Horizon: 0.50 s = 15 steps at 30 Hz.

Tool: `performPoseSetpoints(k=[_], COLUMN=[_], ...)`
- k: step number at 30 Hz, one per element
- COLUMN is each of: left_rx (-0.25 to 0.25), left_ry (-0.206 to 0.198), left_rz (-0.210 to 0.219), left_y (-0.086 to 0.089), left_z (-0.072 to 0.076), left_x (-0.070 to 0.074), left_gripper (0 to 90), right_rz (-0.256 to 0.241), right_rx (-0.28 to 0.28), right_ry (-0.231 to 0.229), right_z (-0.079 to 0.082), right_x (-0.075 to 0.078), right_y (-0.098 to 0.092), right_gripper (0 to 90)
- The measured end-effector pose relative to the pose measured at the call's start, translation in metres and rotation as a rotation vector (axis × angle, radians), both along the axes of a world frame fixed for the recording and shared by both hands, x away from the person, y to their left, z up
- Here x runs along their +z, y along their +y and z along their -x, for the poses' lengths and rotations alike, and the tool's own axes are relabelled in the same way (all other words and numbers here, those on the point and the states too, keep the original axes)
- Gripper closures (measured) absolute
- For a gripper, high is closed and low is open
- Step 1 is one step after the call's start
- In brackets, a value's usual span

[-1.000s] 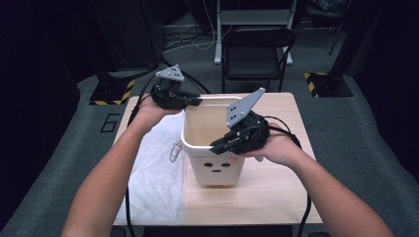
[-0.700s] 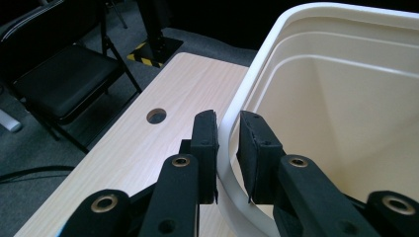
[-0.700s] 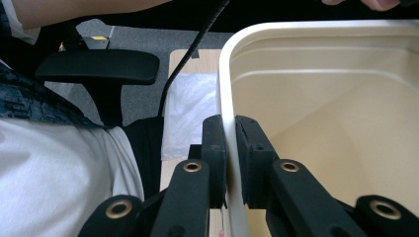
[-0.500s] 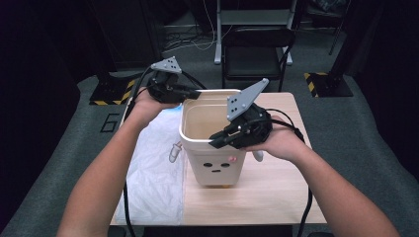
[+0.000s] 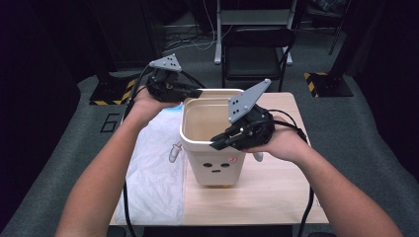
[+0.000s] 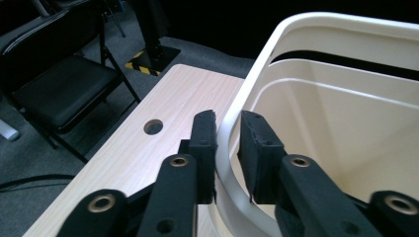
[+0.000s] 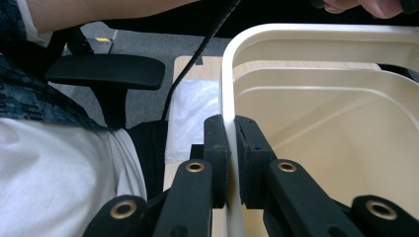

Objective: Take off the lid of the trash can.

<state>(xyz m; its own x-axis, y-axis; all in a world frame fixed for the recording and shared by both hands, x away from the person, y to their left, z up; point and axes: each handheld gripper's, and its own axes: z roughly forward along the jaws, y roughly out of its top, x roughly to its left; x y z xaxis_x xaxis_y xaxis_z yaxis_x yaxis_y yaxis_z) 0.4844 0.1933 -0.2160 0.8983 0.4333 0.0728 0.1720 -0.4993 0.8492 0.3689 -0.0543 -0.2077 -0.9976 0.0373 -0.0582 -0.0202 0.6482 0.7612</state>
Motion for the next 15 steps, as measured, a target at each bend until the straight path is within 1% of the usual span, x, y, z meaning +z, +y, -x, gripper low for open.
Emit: performPoseSetpoints(k=[1, 2, 4, 5, 6, 7, 8, 9, 11, 12, 13, 14, 15], left_rx=[0.007, 0.009, 0.012, 0.012, 0.017, 0.021, 0.036, 0.036, 0.044, 0.044, 0.05, 0.057, 0.057], left_ry=[0.006, 0.012, 0.016, 0.018, 0.015, 0.01, 0.003, 0.003, 0.002, 0.003, 0.004, 0.006, 0.006], left_rz=[0.009, 0.017, 0.034, 0.037, 0.04, 0.041, 0.051, 0.051, 0.058, 0.063, 0.065, 0.063, 0.063], left_y=[0.001, 0.002, 0.004, 0.006, 0.007, 0.008, 0.013, 0.013, 0.017, 0.02, 0.022, 0.027, 0.027], left_z=[0.0, 0.001, 0.003, 0.004, 0.006, 0.009, 0.013, 0.013, 0.017, 0.019, 0.02, 0.022, 0.022], left_x=[0.0, 0.001, 0.003, 0.004, 0.005, 0.006, 0.01, 0.01, 0.013, 0.014, 0.015, 0.014, 0.014], left_gripper=[66.2, 62.7, 58.9, 55.9, 50.9, 50.9, 48.2, 48.2, 48.3, 48.3, 48.2, 48.2, 48.3], right_rz=[0.006, 0.011, 0.014, 0.012, 0.01, 0.01, 0.005, 0.005, 0.006, 0.006, 0.007, 0.007, 0.007], right_rx=[-0.004, -0.004, -0.007, -0.01, -0.02, -0.02, -0.034, -0.034, -0.052, -0.052, -0.059, -0.079, -0.079], right_ry=[-0.002, -0.004, -0.005, -0.009, -0.018, -0.018, -0.022, -0.022, -0.022, -0.022, -0.025, -0.028, -0.028], right_z=[0.0, 0.001, 0.001, 0.0, 0.0, 0.0, -0.001, -0.001, -0.003, -0.003, -0.004, -0.006, -0.006], right_x=[0.0, -0.001, -0.001, -0.001, -0.001, -0.001, 0.0, 0.0, 0.0, 0.0, 0.0, -0.001, -0.001], right_y=[0.0, 0.001, 0.001, 0.0, -0.002, -0.002, -0.004, -0.004, -0.008, -0.008, -0.009, -0.013, -0.013], right_gripper=[84.5, 84.4, 84.5, 84.5, 84.5, 84.5, 84.4, 84.4, 84.3, 84.3, 84.3, 84.3, 84.3])
